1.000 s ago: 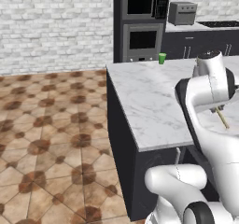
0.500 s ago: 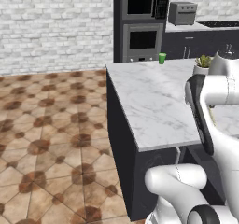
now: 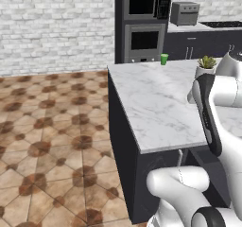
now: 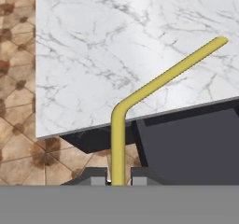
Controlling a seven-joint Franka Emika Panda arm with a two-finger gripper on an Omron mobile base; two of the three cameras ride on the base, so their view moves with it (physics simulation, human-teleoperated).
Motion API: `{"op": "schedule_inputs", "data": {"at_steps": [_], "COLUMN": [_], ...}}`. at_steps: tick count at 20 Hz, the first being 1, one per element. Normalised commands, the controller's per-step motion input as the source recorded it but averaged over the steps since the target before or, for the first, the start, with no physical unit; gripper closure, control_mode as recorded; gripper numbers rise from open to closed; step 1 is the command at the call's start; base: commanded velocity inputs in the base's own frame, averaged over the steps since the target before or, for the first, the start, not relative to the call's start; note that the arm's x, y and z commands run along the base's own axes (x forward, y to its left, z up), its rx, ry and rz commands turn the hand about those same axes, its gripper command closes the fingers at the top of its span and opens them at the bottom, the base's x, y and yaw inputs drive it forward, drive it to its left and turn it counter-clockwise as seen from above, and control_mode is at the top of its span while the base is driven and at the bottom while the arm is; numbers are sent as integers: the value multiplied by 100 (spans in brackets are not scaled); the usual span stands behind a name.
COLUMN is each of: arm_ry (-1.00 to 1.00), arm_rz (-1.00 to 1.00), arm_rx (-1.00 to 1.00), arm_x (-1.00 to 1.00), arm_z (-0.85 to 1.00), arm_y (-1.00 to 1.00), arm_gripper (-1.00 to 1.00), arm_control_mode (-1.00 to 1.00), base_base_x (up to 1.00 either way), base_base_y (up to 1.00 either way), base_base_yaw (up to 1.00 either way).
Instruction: Pick up the straw from the right drawer and put it inside the smoothie cup.
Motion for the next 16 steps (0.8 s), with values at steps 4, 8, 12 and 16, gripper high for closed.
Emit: {"op": "schedule_inputs", "data": {"at_steps": [4, 8, 12, 16], "arm_ry": [0, 0, 0, 0], "arm_rz": [0, 0, 0, 0], "arm_rx": [0, 0, 0, 0], "arm_x": [-1, 0, 0, 3], "arm_z": [0, 0, 0, 0], "arm_y": [0, 16, 18, 8], "arm_gripper": [100, 100, 100, 100], "arm_control_mode": [-100, -100, -100, -100], "base_base_x": [0, 0, 0, 0], "base_base_y": [0, 0, 0, 0], "base_base_yaw": [0, 0, 0, 0]}}
